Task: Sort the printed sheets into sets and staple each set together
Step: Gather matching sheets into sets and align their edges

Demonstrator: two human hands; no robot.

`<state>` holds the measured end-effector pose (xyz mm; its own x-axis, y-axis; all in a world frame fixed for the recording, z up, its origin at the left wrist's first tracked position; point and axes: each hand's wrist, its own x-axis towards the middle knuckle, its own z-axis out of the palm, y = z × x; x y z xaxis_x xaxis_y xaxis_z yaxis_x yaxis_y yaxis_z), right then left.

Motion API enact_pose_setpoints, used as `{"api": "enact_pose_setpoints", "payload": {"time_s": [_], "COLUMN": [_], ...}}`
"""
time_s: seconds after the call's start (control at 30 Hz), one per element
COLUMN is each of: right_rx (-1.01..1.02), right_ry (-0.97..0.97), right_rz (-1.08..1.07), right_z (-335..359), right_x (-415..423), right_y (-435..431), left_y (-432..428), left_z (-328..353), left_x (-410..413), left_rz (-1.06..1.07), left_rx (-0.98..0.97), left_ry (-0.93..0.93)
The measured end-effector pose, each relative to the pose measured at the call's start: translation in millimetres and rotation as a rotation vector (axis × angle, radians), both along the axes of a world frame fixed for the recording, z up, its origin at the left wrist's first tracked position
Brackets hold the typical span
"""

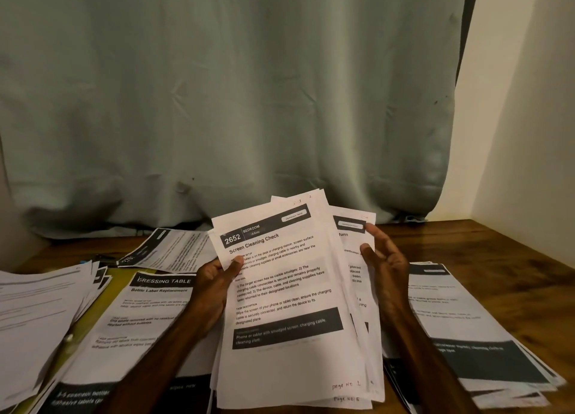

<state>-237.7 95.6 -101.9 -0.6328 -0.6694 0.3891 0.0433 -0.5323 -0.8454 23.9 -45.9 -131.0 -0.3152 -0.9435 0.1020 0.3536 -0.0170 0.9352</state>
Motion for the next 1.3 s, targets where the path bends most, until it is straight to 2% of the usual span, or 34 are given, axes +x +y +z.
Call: {"api": "enact_pose_setpoints", "payload": {"time_s": [0.33,0.57,0.8,1.3], "right_rx": [0.001,0.136,0.202,0.177], "right_ry": [-0.026,0.055,0.051,0.106], "right_rz": [-0.052,-0.112,0.001,-0.06], "right_z": [4.7,2.9,0.8,-4.2], "right_x": [6.5,6.4,16.8,12.2], "right_y": [0.7,0.3,-2.9,-7.9], "left_y": [-4.8,-2.6,3.4,2.4], "left_z": [-4.7,-1.9,-1.6,-0.4], "left_x": [-0.6,1.2,-2.1,-3.8], "left_rz": [-0.018,-0.028,-0.034,0.003], "left_rx": [-0.019,-0.027,-0.02,-0.022], "left_ry": [-0.034,-0.07,-0.097,-0.065]}}
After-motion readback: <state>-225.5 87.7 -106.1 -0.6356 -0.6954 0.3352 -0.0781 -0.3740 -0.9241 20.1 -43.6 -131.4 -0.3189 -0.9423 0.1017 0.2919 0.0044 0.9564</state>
